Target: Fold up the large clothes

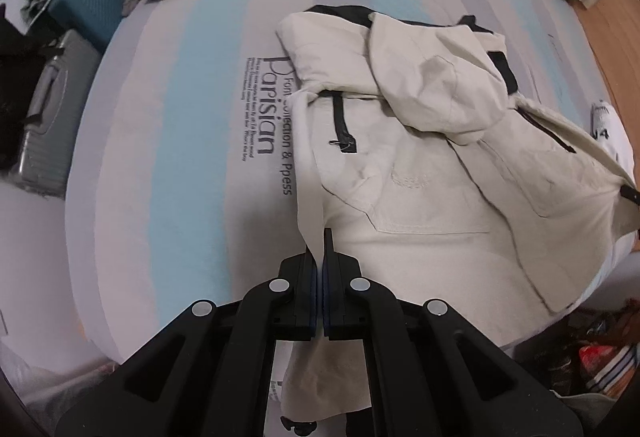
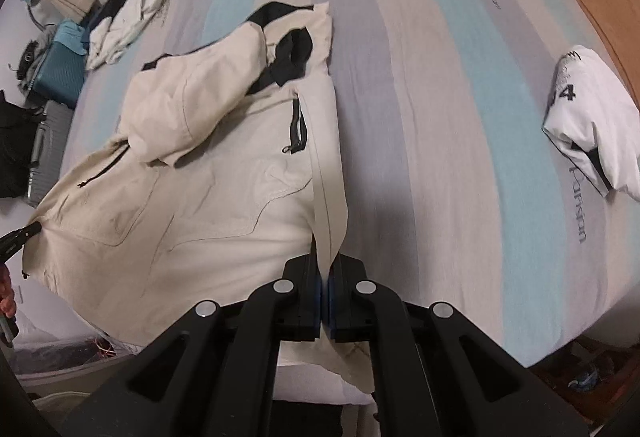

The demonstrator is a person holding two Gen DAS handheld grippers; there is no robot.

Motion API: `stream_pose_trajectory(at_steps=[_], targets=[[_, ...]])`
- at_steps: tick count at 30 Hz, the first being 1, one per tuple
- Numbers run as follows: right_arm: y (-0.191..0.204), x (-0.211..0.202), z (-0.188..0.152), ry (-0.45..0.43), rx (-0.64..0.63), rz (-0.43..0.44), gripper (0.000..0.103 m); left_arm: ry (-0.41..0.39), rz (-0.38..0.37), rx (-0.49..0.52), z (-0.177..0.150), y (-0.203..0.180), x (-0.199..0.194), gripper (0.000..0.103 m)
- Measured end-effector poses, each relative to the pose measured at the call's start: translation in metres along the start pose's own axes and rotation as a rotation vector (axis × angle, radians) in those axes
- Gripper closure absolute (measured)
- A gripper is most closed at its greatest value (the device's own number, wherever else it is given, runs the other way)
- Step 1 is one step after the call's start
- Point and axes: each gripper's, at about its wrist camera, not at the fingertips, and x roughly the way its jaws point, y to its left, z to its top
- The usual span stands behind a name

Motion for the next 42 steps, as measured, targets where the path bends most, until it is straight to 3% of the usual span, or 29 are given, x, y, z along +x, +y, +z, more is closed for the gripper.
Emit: stream_pose_trajectory(at_steps=[4,7,14,27,42], targets=[[-0.017,-0.002,0.007,0.021,0.02,0.06,0.102,0.013,-0.014,-0.085,0.007,0.002,-0.009,0.103],[-0.019,-0.002,0.015,0.027,-0.003,0.077,0.102,0.015,-0.015,-0.094,0.013,0.001,-0.01,0.103],[-0.008,0.004,0.042,0.019,-0.047,0.073,0.102,0.024,0.013,-0.002,0.044,-0.013,-0.002,0.103],[-0.009,0.034,0.117,-0.011,0.007,0.007,0.102,-0.024,-0.018,0.01,0.116,0.013,0.03,0.103],[0.007,0.08,0.196,0.01,-0.013,-0.063,0.102,0.011,-0.024,0.073,0.188,0.022,0.081,0.103]])
